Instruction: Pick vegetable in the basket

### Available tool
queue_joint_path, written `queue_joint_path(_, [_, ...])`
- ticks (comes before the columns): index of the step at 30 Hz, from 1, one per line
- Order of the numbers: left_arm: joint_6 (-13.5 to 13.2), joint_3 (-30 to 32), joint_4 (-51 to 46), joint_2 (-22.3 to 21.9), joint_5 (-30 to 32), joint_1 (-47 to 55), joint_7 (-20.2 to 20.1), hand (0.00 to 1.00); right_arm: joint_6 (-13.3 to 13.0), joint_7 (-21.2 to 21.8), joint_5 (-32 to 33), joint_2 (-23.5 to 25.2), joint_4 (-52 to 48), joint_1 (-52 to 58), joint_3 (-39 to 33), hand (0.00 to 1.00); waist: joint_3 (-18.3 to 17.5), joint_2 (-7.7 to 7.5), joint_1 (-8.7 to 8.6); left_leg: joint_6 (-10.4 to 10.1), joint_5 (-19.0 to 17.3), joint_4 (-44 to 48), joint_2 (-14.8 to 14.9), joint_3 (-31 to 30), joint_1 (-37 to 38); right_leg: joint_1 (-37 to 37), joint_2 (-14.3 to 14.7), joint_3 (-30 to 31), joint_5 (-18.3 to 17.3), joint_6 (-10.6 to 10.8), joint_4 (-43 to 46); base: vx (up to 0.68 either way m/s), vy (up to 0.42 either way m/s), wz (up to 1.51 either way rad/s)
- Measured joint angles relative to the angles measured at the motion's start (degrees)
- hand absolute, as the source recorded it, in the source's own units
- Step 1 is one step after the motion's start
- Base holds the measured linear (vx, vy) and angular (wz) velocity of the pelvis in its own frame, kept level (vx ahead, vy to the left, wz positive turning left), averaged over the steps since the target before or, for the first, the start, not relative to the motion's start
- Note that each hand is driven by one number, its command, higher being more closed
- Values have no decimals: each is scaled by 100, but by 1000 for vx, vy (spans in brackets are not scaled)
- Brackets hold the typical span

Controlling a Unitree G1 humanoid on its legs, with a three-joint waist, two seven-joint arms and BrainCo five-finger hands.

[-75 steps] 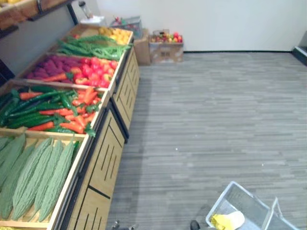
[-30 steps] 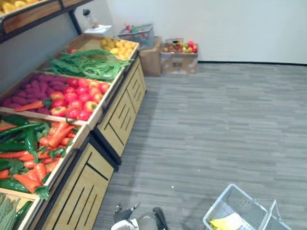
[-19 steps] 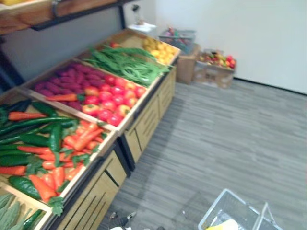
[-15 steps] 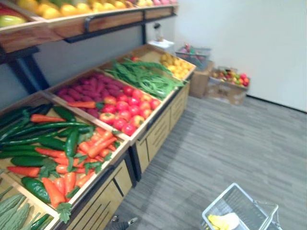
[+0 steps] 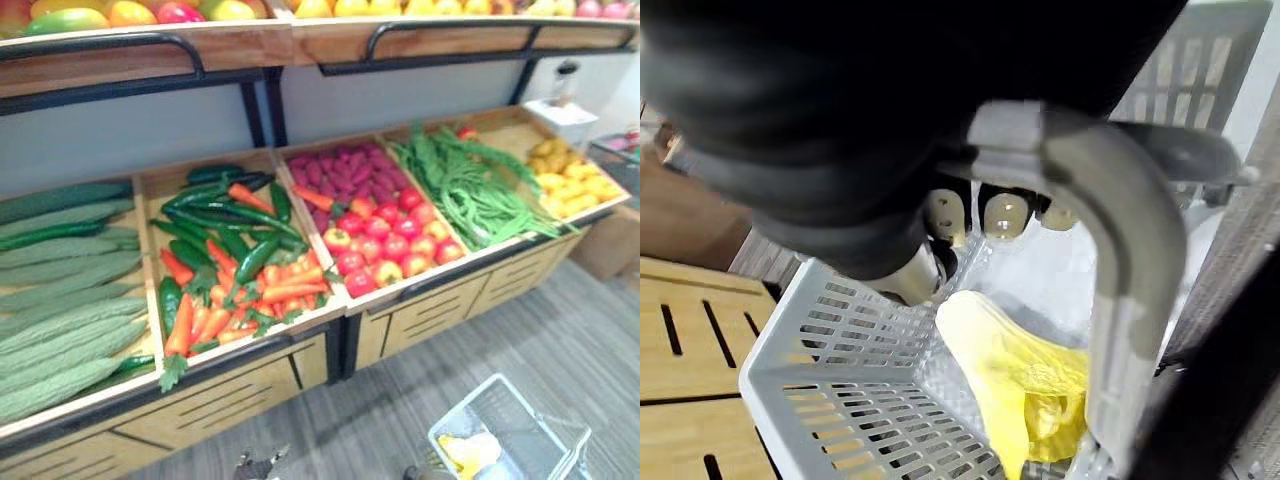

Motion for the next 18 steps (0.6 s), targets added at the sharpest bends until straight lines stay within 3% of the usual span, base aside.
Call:
queue_joint_path(3, [7,297,-79,-104,-216,54,1,0,31,73,-4,79,24,-3,-358,100,-13,54,14,-126,208,43,248,-71,-127,148,71,-434,-249,-189,62,146,-260,68])
queue_joint_path(6, [21,504,-121,-122,-335,70,-4,0,130,83,-1,112,111,15,-589,100,-17,96,-70,-201,303,786,454,-63,-711,423,132,-1059,-299,-281,-179,137,-247,97])
queue_joint_path(8, [22,552,-169,-121,-497,86,-17,0,166,74,4,130,114,55,-719,100,13,16,-78,-331,577,616,586,400,-728,609,33,-1323,-275,-335,-253,67,-147,87])
queue_joint_path(10, [17,532,-216,-127,-497,117,-49,0,181,74,5,129,111,37,-883,100,-14,-8,-118,-270,857,162,749,1664,-700,660,-176,-1569,-259,-359,-367,3,-61,82])
queue_joint_path(12, [17,536,-201,-127,-497,134,-57,0,153,78,5,95,109,-4,-1039,100,-24,9,-144,-263,1045,-237,739,2547,-619,660,-272,-1615,-242,-351,-410,-19,16,65])
queue_joint_path(13, [16,536,-194,-125,-498,143,-55,0,149,80,6,107,116,-19,-1119,100,-29,13,-145,-285,1123,-412,705,2684,-560,661,-287,-1610,-215,-332,-425,-43,59,65])
queue_joint_path(15, [12,534,-136,-88,-495,166,-53,0,130,99,7,120,221,-57,-1349,100,-129,85,-159,-314,1452,-1080,545,2713,-492,600,-305,-1558,-49,-262,-648,-56,68,42])
queue_joint_path(18, [11,480,-104,-27,-504,205,-67,0,125,98,6,119,378,-116,-1532,100,-126,106,-218,-361,1588,-1506,493,2727,-470,583,-212,-1554,150,-252,-943,-82,57,9])
